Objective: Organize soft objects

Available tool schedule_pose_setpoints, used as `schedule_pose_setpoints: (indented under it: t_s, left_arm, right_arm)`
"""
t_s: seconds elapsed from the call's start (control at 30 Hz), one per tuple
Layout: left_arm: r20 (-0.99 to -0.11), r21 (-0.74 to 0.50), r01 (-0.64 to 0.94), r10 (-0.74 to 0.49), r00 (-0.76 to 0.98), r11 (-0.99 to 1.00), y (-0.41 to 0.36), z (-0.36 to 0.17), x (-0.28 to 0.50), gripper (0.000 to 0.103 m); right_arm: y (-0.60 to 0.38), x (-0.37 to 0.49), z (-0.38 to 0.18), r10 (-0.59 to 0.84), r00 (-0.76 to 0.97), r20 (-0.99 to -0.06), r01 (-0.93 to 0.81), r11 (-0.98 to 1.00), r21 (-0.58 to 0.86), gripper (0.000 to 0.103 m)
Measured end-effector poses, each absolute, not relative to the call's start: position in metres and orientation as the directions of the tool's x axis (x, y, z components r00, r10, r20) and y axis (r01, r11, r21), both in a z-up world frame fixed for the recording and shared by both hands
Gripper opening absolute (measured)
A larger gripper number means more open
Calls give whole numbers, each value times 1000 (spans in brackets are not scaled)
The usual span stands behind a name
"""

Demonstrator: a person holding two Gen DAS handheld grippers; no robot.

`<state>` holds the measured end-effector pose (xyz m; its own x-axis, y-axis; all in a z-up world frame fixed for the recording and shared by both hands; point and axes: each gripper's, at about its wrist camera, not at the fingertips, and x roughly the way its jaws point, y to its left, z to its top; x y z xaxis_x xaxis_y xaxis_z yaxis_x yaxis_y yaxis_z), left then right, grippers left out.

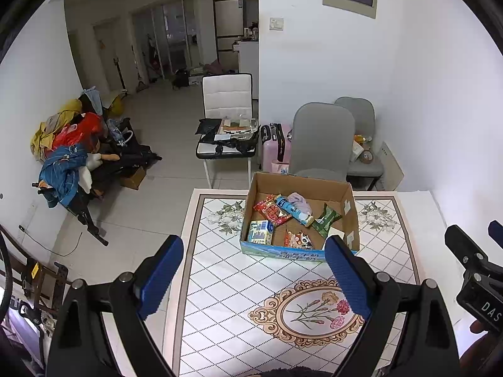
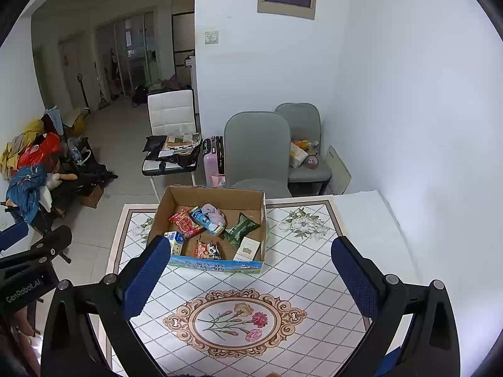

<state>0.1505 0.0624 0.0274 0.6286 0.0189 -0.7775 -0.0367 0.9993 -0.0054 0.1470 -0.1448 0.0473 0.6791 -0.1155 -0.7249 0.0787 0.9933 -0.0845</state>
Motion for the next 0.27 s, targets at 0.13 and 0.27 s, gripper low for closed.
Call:
schedule_pose_setpoints:
  t_s: [0.13,0.27]
  left_arm:
    - [-778,-6,-34,17,628,999,61,28,151,92]
    - [-777,-10,-34,14,630,999,61,28,151,92]
  right_arm:
    - [-145,147,47,-117,679,-725,80,993,-85,103]
    - [-145,147,47,-117,679,-725,81,993,-85,103]
